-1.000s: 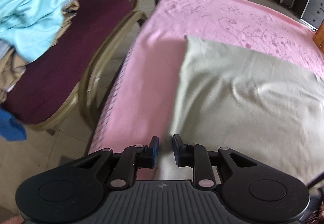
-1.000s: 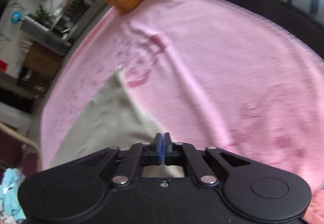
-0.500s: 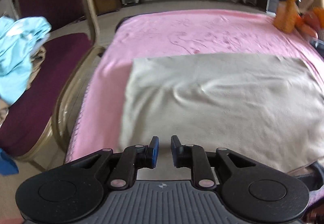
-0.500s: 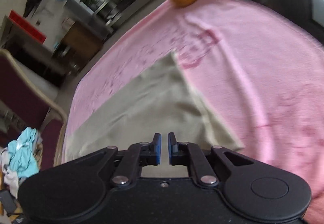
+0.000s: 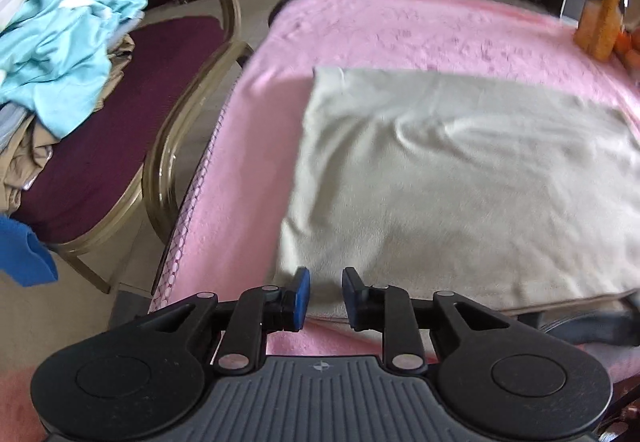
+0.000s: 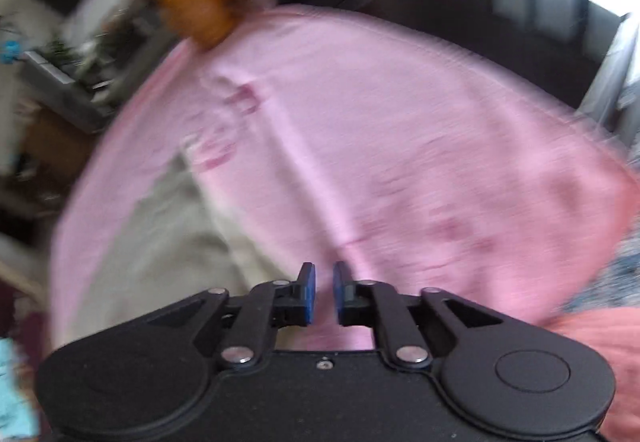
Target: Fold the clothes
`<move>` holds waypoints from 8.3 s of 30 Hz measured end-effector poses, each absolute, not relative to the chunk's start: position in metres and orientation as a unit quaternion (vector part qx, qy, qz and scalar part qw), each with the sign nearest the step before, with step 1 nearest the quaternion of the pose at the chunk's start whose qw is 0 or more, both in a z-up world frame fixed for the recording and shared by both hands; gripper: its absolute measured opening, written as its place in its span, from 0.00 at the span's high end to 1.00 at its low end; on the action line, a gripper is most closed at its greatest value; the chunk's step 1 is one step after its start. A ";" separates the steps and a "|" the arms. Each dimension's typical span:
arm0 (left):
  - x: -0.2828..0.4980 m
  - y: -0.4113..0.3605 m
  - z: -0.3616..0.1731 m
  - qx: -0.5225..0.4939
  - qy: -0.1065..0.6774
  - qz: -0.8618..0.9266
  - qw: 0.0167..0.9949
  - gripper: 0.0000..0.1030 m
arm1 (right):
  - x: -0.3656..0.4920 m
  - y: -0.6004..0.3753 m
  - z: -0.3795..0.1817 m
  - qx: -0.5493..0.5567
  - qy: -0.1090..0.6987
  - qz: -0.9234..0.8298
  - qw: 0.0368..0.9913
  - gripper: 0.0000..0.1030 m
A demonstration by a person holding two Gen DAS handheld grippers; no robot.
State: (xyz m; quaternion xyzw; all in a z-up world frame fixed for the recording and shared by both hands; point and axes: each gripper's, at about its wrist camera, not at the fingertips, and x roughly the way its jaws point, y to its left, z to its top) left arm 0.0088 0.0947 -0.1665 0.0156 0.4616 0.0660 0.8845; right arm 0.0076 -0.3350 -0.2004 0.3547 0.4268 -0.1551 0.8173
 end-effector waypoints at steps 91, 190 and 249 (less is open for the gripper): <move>0.017 0.074 -0.171 0.017 0.470 0.013 0.882 0.68 | -0.003 -0.301 -0.231 0.502 0.321 -0.134 0.792 0.89; 0.010 0.109 -0.090 0.001 0.444 -0.070 0.893 0.81 | 0.009 -0.139 -0.108 0.229 0.450 0.196 0.840 0.88; 0.071 0.162 -0.126 -0.081 0.380 0.083 0.918 0.91 | 0.094 -0.215 -0.119 0.291 0.415 0.045 0.861 0.92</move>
